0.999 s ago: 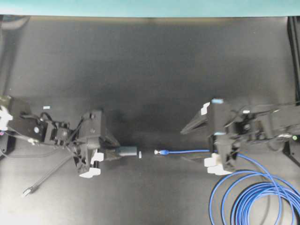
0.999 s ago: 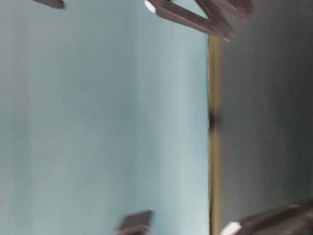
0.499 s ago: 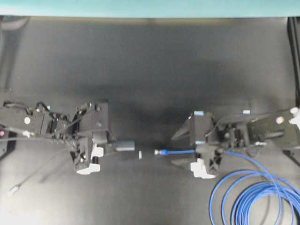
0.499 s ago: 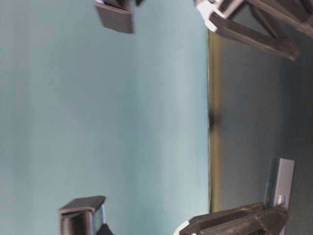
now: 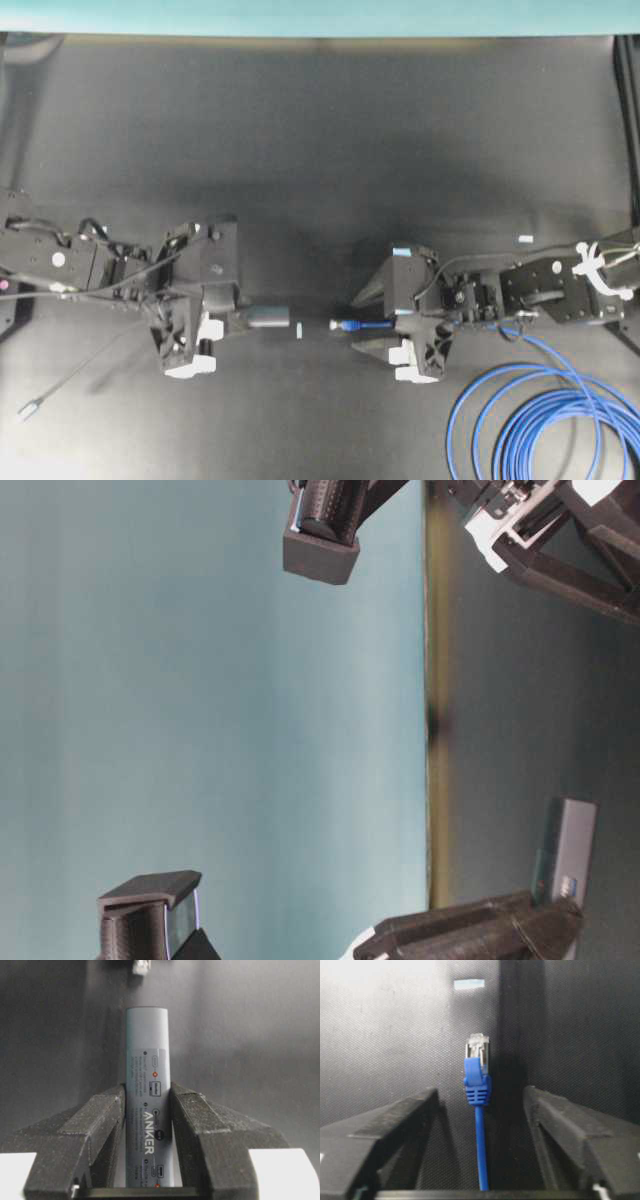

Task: Insert the LAN cable into the hub.
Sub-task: 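Grasp the blue LAN cable near its plug with the right gripper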

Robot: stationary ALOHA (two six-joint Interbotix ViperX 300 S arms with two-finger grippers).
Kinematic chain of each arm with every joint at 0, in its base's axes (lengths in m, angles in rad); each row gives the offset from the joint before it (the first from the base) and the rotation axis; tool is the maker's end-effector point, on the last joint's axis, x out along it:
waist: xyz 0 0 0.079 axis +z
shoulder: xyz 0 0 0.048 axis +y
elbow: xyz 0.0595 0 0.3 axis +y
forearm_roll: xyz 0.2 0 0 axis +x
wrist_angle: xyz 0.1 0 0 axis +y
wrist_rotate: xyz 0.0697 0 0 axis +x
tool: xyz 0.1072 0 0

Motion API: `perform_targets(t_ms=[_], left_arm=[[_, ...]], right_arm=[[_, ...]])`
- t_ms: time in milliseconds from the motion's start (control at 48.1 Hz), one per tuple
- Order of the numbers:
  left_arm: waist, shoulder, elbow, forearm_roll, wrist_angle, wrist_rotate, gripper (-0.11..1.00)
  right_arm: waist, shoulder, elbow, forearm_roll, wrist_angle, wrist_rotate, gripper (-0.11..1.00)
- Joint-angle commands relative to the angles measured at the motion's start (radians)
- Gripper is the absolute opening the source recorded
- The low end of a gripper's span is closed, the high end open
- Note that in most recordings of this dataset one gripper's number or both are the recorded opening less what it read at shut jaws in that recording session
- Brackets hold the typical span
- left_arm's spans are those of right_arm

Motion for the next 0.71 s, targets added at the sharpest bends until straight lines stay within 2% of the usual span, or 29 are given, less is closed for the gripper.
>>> perform_targets(t_ms=[0, 104, 208, 354, 541, 686], left_arm=[[-0.008, -0.017, -0.018, 0.003, 0.003, -0.003, 0.28], [-0.008, -0.018, -0.018, 0.003, 0.005, -0.002, 0.28], [-0.008, -0.020, -0.018, 0.003, 0.006, 0.000, 0.28], [-0.008, -0.018, -0.017, 0.003, 0.005, 0.008, 0.28], [-0.008, -0.025, -0.006, 0.003, -0.003, 0.028, 0.28], [-0.011, -0.040, 0.011, 0.003, -0.075, 0.077, 0.28]], right_arm=[[0.003, 0.008, -0.005, 0.002, -0.003, 0.006, 0.62], [0.006, 0.006, -0.003, 0.002, -0.002, 0.006, 0.56], [0.011, 0.006, -0.005, 0.002, 0.000, 0.008, 0.44], [0.014, 0.005, -0.006, 0.008, 0.005, 0.012, 0.12], [0.014, -0.046, 0.006, 0.011, -0.018, 0.061, 0.12], [0.014, -0.115, 0.020, 0.012, -0.071, 0.072, 0.12]])
